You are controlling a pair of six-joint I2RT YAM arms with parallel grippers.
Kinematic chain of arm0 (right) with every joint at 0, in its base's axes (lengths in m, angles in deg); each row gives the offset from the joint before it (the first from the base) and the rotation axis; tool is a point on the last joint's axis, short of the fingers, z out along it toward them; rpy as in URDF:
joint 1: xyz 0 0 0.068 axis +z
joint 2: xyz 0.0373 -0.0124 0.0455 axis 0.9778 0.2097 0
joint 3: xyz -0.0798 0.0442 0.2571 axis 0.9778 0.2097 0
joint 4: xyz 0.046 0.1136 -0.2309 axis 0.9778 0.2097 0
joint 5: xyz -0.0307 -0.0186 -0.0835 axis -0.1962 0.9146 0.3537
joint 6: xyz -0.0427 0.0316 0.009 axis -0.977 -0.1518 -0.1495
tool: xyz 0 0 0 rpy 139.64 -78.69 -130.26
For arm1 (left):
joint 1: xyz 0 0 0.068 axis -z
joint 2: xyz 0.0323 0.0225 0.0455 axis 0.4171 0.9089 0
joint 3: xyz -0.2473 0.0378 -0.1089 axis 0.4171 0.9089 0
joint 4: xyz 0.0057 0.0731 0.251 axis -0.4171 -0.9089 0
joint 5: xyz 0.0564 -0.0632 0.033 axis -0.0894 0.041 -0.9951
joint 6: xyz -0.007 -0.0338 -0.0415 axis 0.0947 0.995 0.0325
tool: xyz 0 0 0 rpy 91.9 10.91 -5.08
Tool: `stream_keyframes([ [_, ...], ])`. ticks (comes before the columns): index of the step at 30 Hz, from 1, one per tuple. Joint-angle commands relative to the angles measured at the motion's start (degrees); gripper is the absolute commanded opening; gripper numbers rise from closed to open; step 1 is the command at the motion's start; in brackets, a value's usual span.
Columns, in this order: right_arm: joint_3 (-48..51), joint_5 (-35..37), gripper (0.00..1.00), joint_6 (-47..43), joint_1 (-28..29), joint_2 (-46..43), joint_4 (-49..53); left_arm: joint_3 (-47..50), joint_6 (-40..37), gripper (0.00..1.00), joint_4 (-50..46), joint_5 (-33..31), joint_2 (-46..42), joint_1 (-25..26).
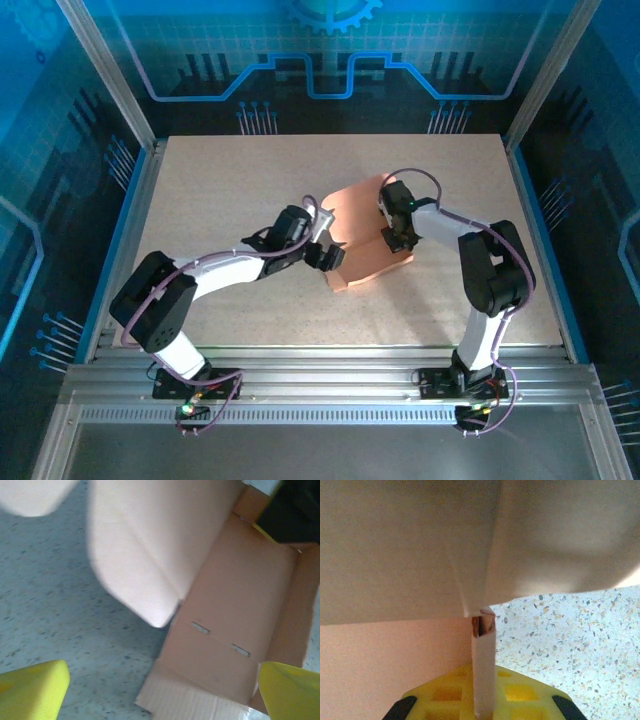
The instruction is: Fold the paper box
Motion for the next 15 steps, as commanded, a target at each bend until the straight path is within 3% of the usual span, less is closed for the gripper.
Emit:
stream_keyframes([
  [1, -0.42, -4.53, 0.04, -2.01, -1.62, 0.64, -1.70, 3.23, 5.07, 0.87, 0.07, 5.57, -0.36, -3.40],
  [2, -0.94, -5.79, 0.03, -2.15, -2.16, 1.04, -1.58, 4.40, 5.51, 0.79, 1.95, 7.35, -0.10, -4.34],
  [6, -4.29, -7.10, 0.03, -1.40, -2.85, 3.35, 1.61, 3.90, 8.96, 0.74, 2.74, 14.83, 2.99, -7.08],
  [8, -5.23, -7.00, 0.03, -0.98, -2.76, 4.07, 2.61, 3.95, 11.27, 0.63, 5.36, 17.14, 4.07, -6.92],
  [15, -5.15, -7.42, 0.02, -1.18, -2.95, 4.82, 4.17, 0.67, 13.11, 0.37, 7.18, 17.76, 10.70, -7.89],
])
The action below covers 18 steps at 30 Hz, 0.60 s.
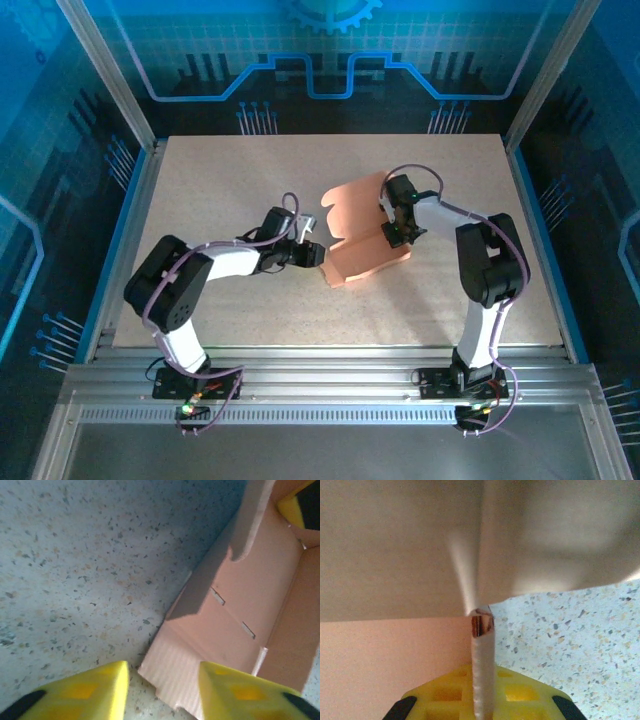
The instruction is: Fold the paper box
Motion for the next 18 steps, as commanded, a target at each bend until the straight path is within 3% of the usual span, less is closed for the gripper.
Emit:
stream_keyframes([
  [1, -0.75, -1.66, 0.02, -0.01, -0.78, 0.92, 2.44, -2.38, 0.95, 0.37, 2.37, 4.04, 3.15, -1.38],
  [8, -2.01, -4.13, 0.02, 0.21, -1.56, 1.33, 4.84, -5.95, -1.14, 0.37, 4.35, 8.82, 7.10, -2.37],
  [11, -2.56, -4.22, 0.02, 0.56, -1.42, 1.58, 5.53, -6.59, 0.53, 0.24, 6.28, 8.95, 8.40, -2.31],
  [15, -2.74, -4.35, 0.02, 0.70, -1.43, 1.58, 5.86, -8.05, 0.45, 0.17, 5.26, 8.86, 10.21, -2.31],
  [18, -3.24, -4.09, 0.02, 1.33, -1.63, 1.96, 6.70, -7.84, 1.49, 0.06, 5.87, 11.14, 10.61, -2.31],
])
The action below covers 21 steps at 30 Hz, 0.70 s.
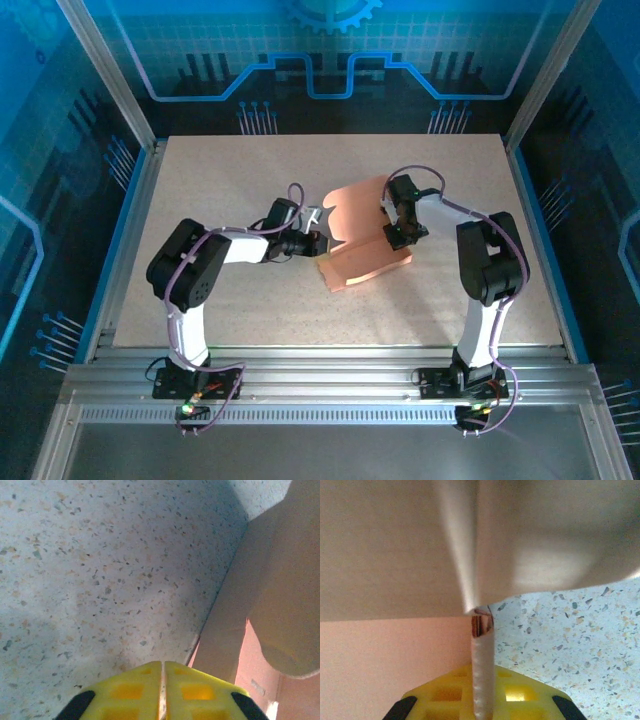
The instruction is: Fold the paper box
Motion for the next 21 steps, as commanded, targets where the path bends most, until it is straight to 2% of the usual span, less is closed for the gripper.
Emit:
stream_keyframes([
  [1, -2.33, -0.90, 0.01, 1.76, -0.68, 1.55, 2.88, -0.44, 1.34, 0.06, 1.56, 4.08, 0.92, -0.19],
  [8, -3.74, -2.96, 0.00, 6.39, -0.21, 2.44, 3.50, 3.94, 6.29, 0.09, 8.65, 5.26, 0.18, 0.15],
  [21, 1.07, -4.19, 0.00, 8.08, 3.60, -1.52, 0.23, 1.59, 9.36, 0.09, 9.46, 1.53, 2.55, 1.57],
])
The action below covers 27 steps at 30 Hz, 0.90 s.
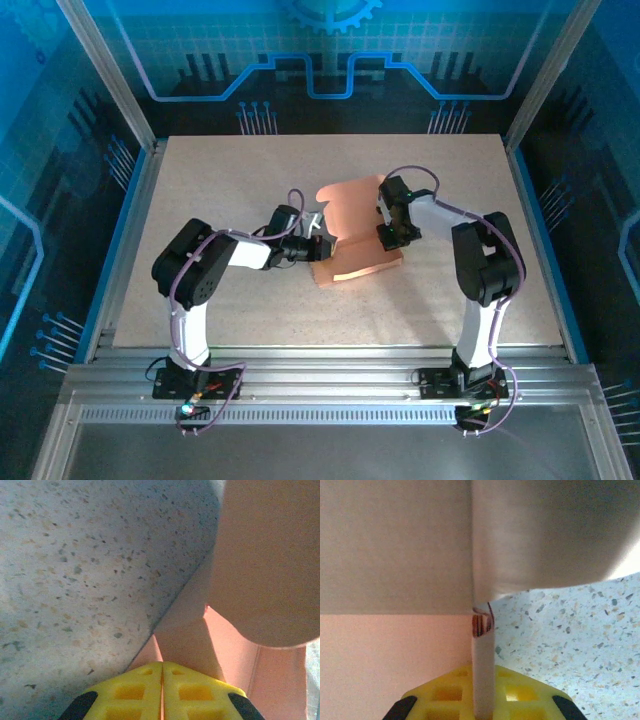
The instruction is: Fold the paper box
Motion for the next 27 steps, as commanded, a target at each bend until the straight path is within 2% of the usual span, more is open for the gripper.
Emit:
stream_keyframes([
  [1, 1.28, -3.76, 0.00, 0.63, 0.90, -2.02, 0.53, -1.46, 2.26, 0.09, 1.71, -1.35, 0.92, 0.22],
  [5, 0.93, -7.66, 0.00, 4.27, 0.99, -2.13, 1.53, -0.80, 5.22, 0.06, 2.97, -3.30, 1.00, 0.29],
  [8, 0.20, -9.42, 0.00, 11.22, 0.95, -1.48, 4.01, 0.00, 7.22, 0.11, 4.33, -4.17, 0.66, 0.39],
  [13, 1.21, -11.50, 0.00, 17.72, 0.58, -1.78, 3.56, 1.98, 9.06, 0.11, 7.42, -5.07, -0.58, 0.84],
  [18, -0.84, -11.93, 0.00, 21.14, 1.73, -1.21, 5.26, 2.38, 8.55, 0.12, 7.67, -10.65, -1.49, 2.26],
  [22, -0.82, -11.99, 0.00, 24.47, 3.49, -1.55, 5.35, 2.12, 9.32, 0.13, 4.67, -18.71, -3.00, 3.35],
  [27, -1.25, -10.23, 0.00, 27.20, 6.80, -1.08, 5.48, 2.39, 9.61, 0.13, 3.97, -22.60, -4.39, 4.29],
])
